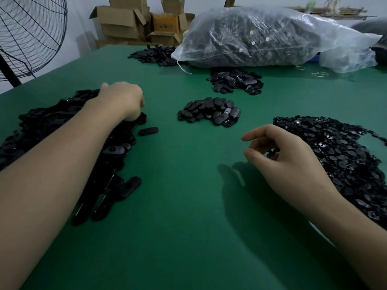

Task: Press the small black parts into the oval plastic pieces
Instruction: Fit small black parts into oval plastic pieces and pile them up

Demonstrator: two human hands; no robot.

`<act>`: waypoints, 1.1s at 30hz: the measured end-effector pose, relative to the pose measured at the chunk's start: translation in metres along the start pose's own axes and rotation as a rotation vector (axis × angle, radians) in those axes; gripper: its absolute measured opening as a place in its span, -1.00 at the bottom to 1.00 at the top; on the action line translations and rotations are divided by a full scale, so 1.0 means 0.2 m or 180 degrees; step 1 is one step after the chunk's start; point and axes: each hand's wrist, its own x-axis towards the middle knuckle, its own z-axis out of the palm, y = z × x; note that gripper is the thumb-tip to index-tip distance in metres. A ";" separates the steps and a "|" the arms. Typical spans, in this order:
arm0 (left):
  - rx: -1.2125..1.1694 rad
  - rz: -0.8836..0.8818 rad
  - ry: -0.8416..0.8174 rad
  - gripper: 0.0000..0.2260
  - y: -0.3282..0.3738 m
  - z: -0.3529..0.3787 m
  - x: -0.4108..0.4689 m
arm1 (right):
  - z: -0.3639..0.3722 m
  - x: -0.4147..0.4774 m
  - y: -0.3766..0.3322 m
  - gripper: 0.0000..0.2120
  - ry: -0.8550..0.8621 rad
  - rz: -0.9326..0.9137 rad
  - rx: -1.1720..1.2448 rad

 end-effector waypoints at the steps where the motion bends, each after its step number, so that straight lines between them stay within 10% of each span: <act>1: 0.0007 -0.0024 -0.0014 -0.61 -0.03 0.01 0.01 | 0.00 0.00 0.00 -0.86 0.0000 0.0007 0.0010; 17: -0.0537 0.0217 0.0552 -0.92 -0.08 0.00 0.03 | 0.00 0.01 0.02 -0.86 0.0050 -0.0006 0.0073; 25: -0.3015 0.1366 -0.0823 -0.91 0.19 -0.17 -0.23 | -0.01 0.02 0.03 -0.84 0.0348 -0.0085 -0.0066; 33: -0.3993 0.1308 -0.1436 -0.92 0.38 -0.04 -0.56 | -0.06 0.02 0.03 -0.77 0.0324 -0.0121 -0.2446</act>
